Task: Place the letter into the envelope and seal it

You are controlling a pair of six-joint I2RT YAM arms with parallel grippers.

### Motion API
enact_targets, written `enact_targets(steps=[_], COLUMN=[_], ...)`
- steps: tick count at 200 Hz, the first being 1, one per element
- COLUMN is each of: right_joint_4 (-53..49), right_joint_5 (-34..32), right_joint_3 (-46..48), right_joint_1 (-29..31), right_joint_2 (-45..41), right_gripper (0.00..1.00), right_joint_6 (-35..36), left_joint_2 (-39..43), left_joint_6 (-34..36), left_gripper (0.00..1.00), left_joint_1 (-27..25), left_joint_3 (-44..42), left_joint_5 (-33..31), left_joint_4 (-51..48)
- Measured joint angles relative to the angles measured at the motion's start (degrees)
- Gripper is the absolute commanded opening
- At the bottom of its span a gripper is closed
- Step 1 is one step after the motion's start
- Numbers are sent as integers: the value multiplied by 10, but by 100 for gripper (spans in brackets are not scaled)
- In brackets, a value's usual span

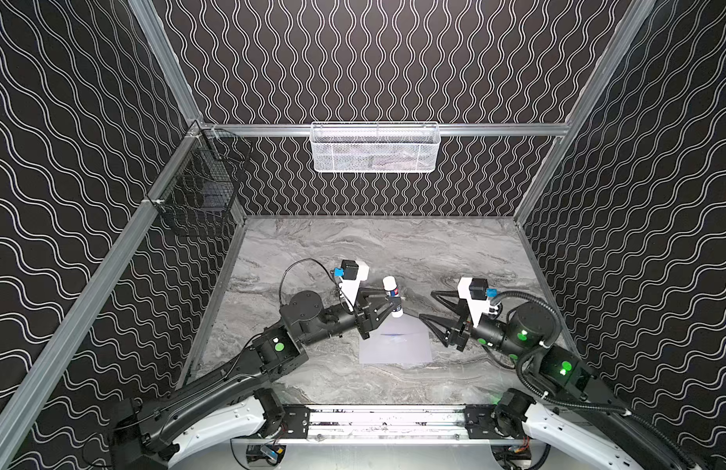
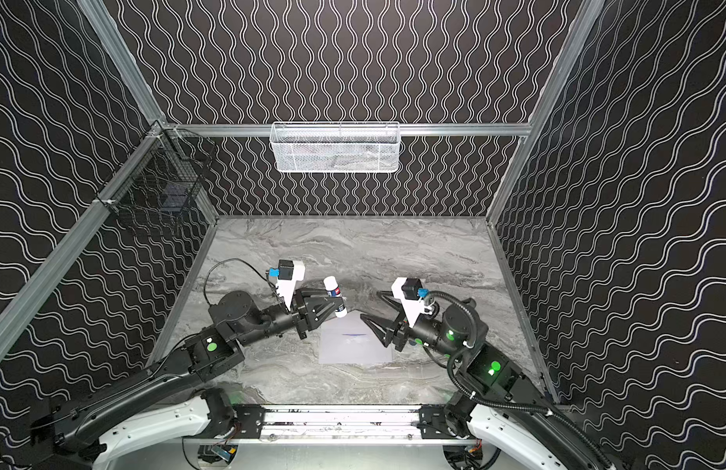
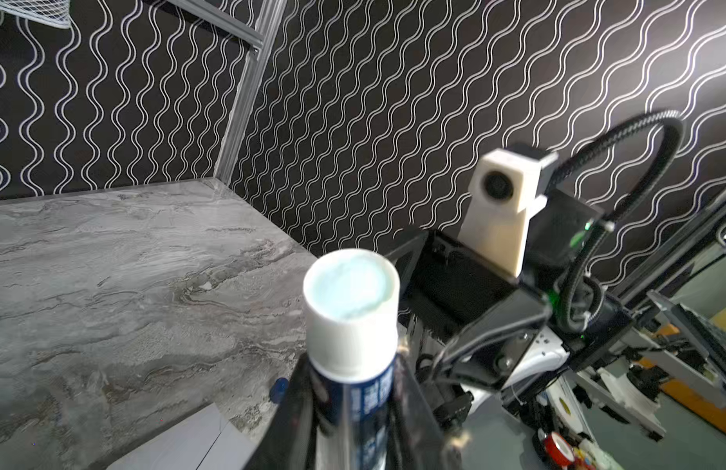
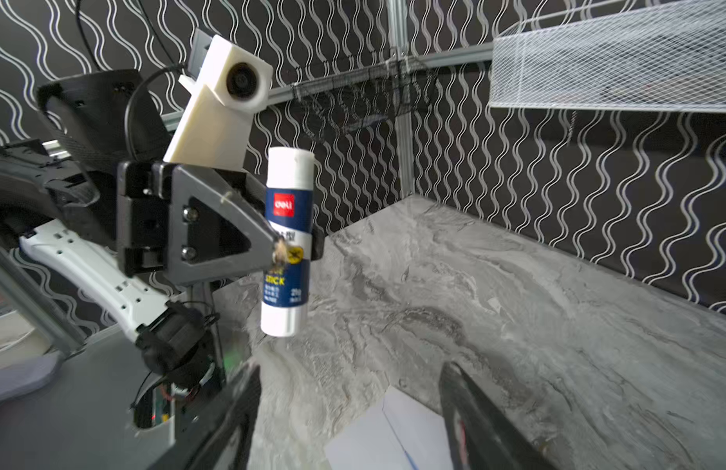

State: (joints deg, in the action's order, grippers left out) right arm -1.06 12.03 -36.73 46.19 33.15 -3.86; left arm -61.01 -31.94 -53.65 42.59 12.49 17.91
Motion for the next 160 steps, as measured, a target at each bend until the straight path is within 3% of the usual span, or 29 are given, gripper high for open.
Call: enact_targets(steps=[34,79,160], right_joint_4=[117,221,275], right_joint_5=[-40,-63,-116], right_joint_3=[81,102,85], right_joint_1=[15,63,118], right_joint_2=[-14,36,87], right_gripper=[78,81,68], right_joint_6=[3,40,107], left_joint_2=[-9,-23,-42], left_joint_6=[-35,-54,-56], left_gripper=[0,0,0], left_joint_1=[0,0,0], left_joint_3=[-6,-12,-7], left_joint_5=[-7,-13,5], left_joint_4=[43,80,126])
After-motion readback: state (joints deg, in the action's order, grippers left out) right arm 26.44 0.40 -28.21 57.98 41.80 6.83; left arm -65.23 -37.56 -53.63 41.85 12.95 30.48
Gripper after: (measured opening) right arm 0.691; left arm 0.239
